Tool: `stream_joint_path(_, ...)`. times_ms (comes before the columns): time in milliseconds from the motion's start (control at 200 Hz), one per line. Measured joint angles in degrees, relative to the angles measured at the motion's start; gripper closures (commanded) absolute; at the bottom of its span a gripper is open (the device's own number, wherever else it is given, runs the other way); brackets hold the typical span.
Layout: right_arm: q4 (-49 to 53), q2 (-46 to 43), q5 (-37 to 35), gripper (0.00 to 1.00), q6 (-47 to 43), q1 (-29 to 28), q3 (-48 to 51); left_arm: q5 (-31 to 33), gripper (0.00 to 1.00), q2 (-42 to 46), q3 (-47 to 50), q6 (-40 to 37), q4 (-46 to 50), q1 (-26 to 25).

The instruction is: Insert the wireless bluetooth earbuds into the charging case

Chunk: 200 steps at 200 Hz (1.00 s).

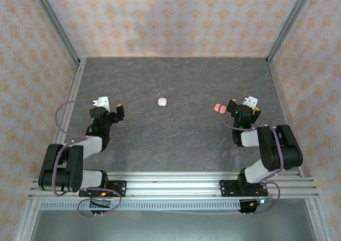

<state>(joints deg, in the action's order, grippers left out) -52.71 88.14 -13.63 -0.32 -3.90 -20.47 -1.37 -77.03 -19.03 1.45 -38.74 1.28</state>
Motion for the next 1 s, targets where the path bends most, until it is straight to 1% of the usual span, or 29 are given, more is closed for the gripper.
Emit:
stream_joint_path(180, 0.00, 0.00, 0.00, 0.01, 0.00, 0.00, 0.00, -1.20, 0.00, -5.88, -1.79, -0.04, -1.62, -0.07)
stream_joint_path(275, 0.00, 0.00, 0.00, 0.01, 0.00, 0.00, 0.00, 0.57, 0.00, -8.37, -4.70, -0.70, -1.36, -1.84)
stream_joint_path(375, 0.00, 0.00, 0.00, 0.01, 0.00, 0.00, 0.00, 1.27, 0.00, -8.52, -5.09, -1.16, -1.88, -3.19)
stream_joint_path(706, 0.00, 0.00, 0.02, 0.01, 0.00, 0.00, 0.00, 3.15, 0.00, -8.52, -5.09, -1.55, -1.86, -3.17)
stream_joint_path(1001, 0.00, 0.00, 0.02, 0.01, 0.00, 0.00, 0.00, 3.34, 0.00, -8.52, -5.09, -1.55, -1.86, -3.17)
